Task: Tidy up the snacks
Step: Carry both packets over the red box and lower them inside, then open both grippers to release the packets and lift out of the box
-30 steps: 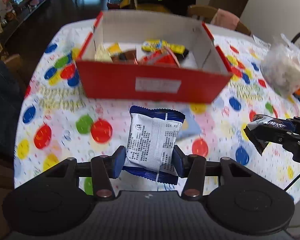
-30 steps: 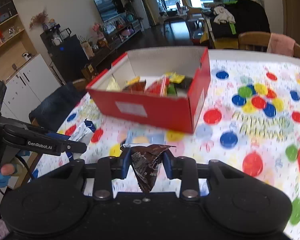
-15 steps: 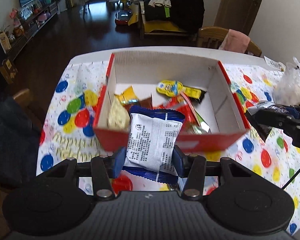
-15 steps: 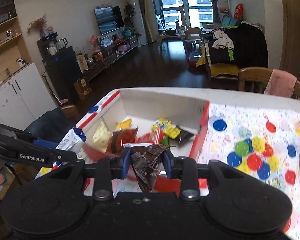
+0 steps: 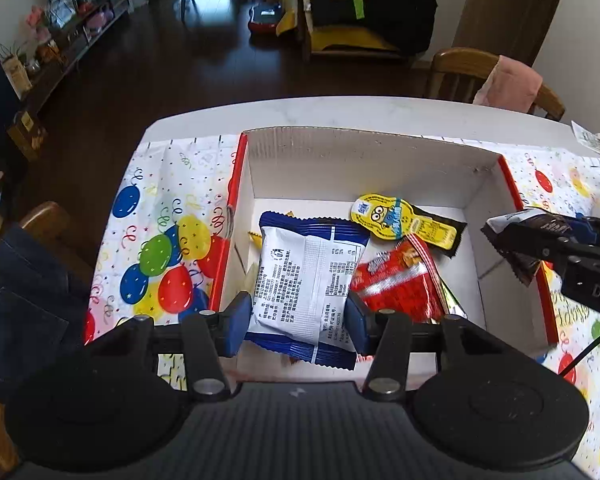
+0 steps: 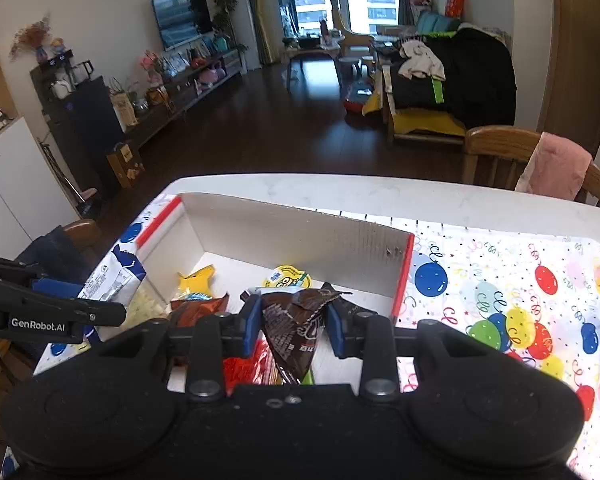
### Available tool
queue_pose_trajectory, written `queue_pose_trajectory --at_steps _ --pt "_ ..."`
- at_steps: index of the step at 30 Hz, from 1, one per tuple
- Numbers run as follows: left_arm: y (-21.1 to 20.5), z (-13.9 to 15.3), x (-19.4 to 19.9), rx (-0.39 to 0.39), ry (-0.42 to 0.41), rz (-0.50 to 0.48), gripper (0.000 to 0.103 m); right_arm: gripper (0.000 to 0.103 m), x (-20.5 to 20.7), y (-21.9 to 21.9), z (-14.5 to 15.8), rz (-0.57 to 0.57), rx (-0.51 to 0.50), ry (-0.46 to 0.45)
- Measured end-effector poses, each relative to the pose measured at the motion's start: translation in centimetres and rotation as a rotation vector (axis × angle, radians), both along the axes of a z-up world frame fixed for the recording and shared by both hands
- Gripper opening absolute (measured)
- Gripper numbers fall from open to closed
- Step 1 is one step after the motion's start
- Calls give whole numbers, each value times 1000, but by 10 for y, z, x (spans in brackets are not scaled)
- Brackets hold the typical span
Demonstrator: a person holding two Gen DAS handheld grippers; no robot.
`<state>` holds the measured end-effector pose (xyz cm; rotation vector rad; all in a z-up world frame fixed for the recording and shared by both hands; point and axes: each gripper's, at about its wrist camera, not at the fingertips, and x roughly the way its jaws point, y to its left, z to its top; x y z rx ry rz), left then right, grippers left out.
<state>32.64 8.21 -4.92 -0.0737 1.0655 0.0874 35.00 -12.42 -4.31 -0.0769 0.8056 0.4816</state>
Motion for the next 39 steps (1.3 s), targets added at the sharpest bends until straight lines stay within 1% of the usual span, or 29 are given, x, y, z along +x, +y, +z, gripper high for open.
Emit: queue_pose_trajectory --at_steps 4,8,13,19,26,32,35,37,39 --pt "-3 -4 19 18 21 -16 49 32 18 12 -6 -4 -32 21" --pt "-5 -11 38 32 47 -26 49 32 38 23 -16 -6 -51 64" --pt "-4 -24 56 13 108 -36 49 32 56 35 -30 -17 -68 116" --pt "-1 -41 68 2 158 -42 49 32 69 43 -47 -14 -96 159" --pt "0 -57 75 1 200 -53 49 32 73 50 -58 -12 -132 172" --pt "-2 -60 77 -7 204 -59 49 33 73 50 -56 -15 -133 174" --pt "-2 -59 76 -11 199 -56 49 36 70 48 -52 -13 -143 158" --pt "0 -57 74 -27 187 -48 50 37 66 45 -47 -10 -135 155" --pt "1 -54 72 -38 177 -41 55 38 62 41 -42 -5 -115 155"
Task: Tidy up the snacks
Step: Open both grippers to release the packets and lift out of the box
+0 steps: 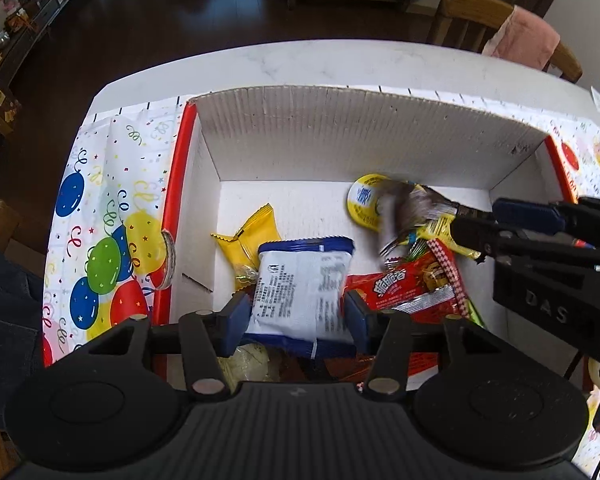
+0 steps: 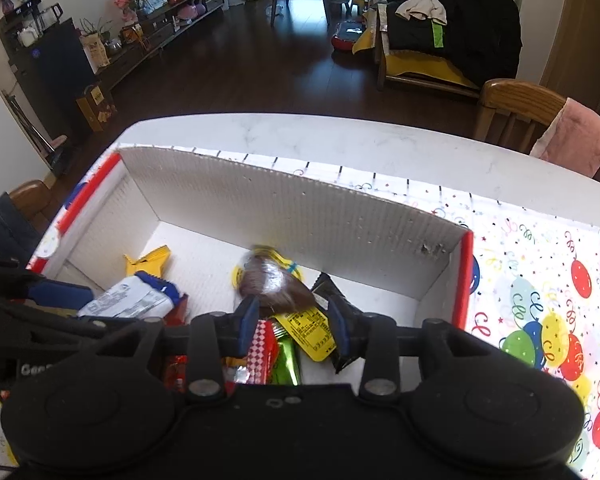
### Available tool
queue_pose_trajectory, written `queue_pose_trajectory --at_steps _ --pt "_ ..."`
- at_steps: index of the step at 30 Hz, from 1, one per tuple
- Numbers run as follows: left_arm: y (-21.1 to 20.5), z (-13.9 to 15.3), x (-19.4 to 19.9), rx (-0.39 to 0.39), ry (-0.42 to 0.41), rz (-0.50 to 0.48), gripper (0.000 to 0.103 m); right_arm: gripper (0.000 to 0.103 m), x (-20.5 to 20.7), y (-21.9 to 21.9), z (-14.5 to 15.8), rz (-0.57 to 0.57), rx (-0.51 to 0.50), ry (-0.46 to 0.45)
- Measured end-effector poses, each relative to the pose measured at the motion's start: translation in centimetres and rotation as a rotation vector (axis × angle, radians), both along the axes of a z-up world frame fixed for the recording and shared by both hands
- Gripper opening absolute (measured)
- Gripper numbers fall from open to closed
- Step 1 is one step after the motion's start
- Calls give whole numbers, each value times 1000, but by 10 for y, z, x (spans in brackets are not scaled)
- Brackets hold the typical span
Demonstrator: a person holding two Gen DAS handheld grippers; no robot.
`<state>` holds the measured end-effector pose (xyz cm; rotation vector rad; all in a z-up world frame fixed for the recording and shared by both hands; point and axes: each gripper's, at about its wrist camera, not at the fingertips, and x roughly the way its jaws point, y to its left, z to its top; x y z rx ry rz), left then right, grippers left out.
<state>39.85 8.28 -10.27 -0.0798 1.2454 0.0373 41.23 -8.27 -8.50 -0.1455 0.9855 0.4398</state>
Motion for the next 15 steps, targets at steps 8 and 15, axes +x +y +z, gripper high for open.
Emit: queue_pose_trajectory --at_steps 8,15 --pt "-1 19 -18 -13 -55 8 57 48 -25 -12 26 35 58 -39" --pt "-6 39 -43 -22 -108 3 63 60 -51 -23 48 61 110 -73"
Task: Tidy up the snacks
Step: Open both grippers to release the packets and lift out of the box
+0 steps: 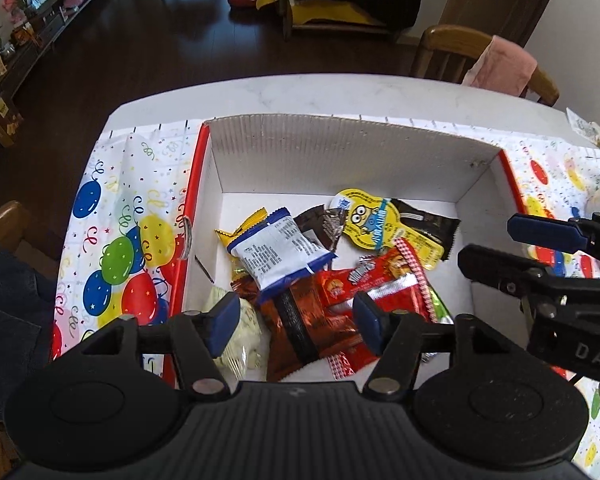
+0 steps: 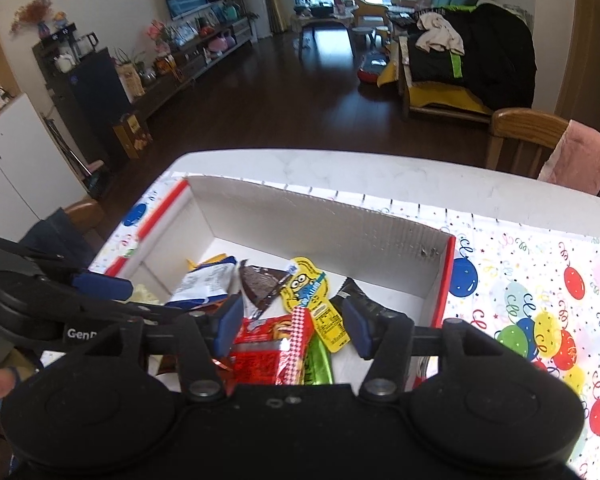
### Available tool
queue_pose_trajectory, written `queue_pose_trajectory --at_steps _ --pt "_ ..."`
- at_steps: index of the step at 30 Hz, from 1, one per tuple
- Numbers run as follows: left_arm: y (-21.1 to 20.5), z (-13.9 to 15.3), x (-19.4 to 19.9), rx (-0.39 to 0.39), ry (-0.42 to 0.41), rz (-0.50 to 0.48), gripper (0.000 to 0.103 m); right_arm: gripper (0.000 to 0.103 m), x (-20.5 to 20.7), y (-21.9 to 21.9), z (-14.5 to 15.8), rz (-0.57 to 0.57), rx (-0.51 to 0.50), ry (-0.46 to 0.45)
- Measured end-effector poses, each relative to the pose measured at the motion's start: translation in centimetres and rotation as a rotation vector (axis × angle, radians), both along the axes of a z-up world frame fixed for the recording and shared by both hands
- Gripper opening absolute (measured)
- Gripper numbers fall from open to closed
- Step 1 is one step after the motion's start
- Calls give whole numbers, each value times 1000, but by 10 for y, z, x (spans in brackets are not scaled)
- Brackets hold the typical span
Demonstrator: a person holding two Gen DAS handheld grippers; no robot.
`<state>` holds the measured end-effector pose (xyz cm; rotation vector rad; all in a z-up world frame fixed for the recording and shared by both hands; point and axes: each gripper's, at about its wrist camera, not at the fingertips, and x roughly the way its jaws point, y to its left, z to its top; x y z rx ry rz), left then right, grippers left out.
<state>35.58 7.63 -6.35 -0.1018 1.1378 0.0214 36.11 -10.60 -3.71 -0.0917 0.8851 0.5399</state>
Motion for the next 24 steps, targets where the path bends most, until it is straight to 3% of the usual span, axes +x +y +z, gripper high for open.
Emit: queue_pose_trajectory --at_steps 7,10,14,24 --pt "-9 21 -32 0 -60 1 64 72 -28 -17 16 31 41 -32" --pt "-13 29 -45 1 -82 9 70 78 -39 -24 20 42 60 -39" --pt "-19 38 -65 13 -123 7 71 85 -58 -32 27 65 80 -65" --pt "-27 41 -114 -2 -167 28 76 99 -106 -50 28 138 104 -120"
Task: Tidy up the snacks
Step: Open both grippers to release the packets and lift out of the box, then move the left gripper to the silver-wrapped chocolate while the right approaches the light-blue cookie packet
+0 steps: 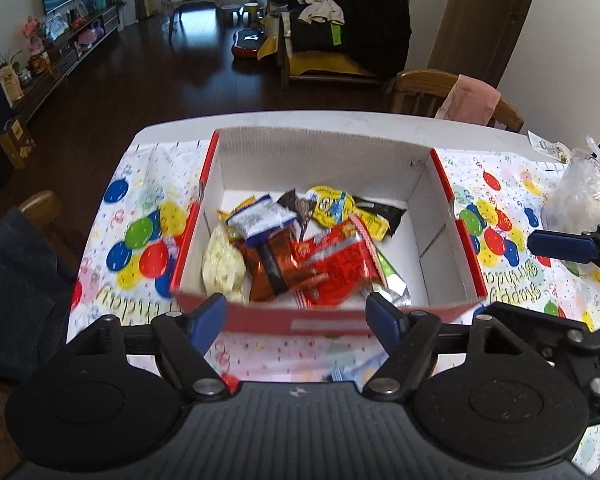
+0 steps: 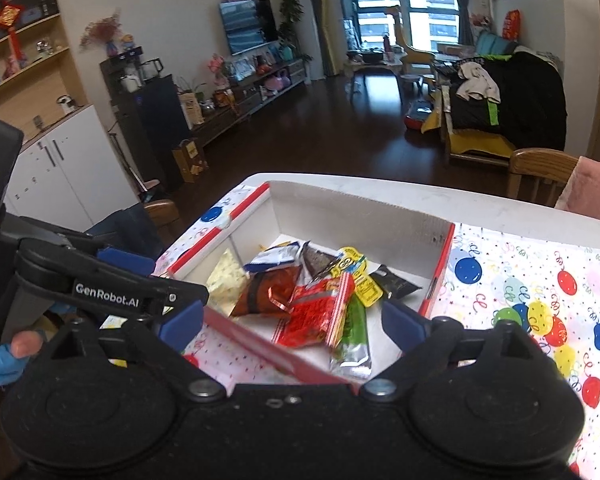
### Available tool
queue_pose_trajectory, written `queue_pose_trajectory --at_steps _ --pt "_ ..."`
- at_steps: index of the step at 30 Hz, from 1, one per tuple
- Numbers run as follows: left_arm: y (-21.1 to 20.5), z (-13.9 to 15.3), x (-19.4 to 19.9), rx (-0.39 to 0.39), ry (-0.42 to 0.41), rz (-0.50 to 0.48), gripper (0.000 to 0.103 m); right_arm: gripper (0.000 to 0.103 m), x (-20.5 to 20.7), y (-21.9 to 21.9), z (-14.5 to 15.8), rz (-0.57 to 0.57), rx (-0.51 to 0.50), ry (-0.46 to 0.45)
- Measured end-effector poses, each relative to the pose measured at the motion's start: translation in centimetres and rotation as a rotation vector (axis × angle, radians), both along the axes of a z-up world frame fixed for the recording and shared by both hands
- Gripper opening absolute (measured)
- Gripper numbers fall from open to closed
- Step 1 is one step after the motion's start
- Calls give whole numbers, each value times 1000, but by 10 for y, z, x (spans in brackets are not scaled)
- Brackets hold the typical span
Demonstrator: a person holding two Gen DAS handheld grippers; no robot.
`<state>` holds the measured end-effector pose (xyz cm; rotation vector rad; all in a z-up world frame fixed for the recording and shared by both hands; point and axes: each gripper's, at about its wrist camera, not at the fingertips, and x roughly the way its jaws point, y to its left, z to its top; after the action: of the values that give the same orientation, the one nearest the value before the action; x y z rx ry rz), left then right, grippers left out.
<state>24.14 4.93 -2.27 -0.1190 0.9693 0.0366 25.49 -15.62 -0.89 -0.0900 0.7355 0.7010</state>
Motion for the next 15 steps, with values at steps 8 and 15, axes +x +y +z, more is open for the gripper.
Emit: queue_pose_trajectory --at_steps 8,15 --pt "-1 -16 -38 -41 18 44 77 103 -29 -10 -21 71 -9 -16" --pt "-1 -34 -71 -71 30 81 80 103 -44 4 -54 236 -97 6"
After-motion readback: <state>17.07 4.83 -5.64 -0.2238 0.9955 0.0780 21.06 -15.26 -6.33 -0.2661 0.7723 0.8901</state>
